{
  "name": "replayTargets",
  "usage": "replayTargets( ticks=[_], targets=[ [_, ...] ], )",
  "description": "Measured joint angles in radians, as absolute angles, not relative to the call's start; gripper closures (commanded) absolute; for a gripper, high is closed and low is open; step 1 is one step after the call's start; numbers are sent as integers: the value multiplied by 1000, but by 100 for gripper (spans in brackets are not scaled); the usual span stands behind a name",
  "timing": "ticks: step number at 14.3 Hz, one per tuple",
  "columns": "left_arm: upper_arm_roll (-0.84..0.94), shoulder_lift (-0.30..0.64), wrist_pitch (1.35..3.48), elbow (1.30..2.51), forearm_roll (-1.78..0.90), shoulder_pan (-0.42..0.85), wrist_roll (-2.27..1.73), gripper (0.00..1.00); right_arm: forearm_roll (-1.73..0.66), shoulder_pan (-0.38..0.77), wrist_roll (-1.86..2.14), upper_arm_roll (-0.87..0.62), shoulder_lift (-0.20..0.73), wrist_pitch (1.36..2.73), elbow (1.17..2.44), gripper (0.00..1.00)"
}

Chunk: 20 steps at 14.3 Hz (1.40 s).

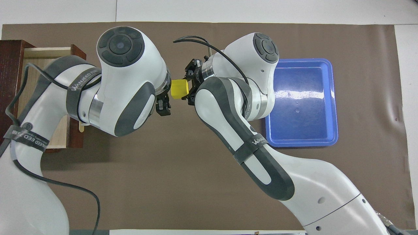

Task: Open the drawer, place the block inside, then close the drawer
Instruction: 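Carry the block toward the left gripper while the left gripper grasps it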

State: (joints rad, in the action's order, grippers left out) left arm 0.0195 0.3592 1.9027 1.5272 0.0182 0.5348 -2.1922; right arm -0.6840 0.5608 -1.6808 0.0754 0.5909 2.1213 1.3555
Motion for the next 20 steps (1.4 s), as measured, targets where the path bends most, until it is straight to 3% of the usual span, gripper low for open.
replayTargets(
  ticks=[6,7,8,10,11,12,20],
  targets=[
    [15,375,1931,1524,18,535,-2225,0,-684,560,-1681,76,591,2121,1355,100],
    [16,375,1937,1524,18,535,-2235,5,-684,560,-1681,76,591,2121,1355,100],
    [16,375,1945,1524,18,536,-2243,15,-684,560,-1681,76,591,2121,1355,100],
    [16,375,1954,1524,19,538,-2252,76,-684,560,-1681,76,591,2121,1355,100],
    [16,375,1956,1524,20,539,-2255,95,-684,560,-1681,76,591,2121,1355,100],
    [16,375,1958,1524,20,539,-2256,100,-684,560,-1681,76,591,2121,1355,100],
    [13,375,1967,1524,24,540,-2247,100,-682,560,-1675,76,591,2114,1354,100]
  ],
)
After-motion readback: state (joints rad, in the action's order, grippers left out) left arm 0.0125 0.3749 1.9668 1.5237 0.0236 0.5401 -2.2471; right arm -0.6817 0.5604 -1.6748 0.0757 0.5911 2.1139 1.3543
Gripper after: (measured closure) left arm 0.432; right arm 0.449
